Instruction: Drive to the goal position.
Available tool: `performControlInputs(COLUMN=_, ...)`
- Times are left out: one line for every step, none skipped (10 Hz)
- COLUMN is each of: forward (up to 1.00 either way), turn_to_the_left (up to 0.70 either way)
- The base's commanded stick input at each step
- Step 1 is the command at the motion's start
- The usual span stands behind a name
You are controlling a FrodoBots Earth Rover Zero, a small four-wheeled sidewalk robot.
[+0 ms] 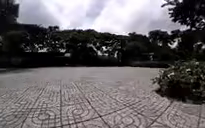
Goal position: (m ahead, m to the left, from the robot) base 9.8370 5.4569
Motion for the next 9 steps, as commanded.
performControlInputs(forward=0.7, turn_to_the_left=0.0)
performControlInputs(forward=0.7, turn_to_the_left=0.0)
performControlInputs(forward=0.7, turn_to_the_left=0.0)
performControlInputs(forward=0.7, turn_to_the_left=0.0)
performControlInputs(forward=0.7, turn_to_the_left=0.0)
performControlInputs(forward=0.7, turn_to_the_left=0.0)
performControlInputs(forward=0.7, turn_to_the_left=0.0)
performControlInputs(forward=0.7, turn_to_the_left=0.0)
performControlInputs(forward=0.7, turn_to_the_left=0.0)
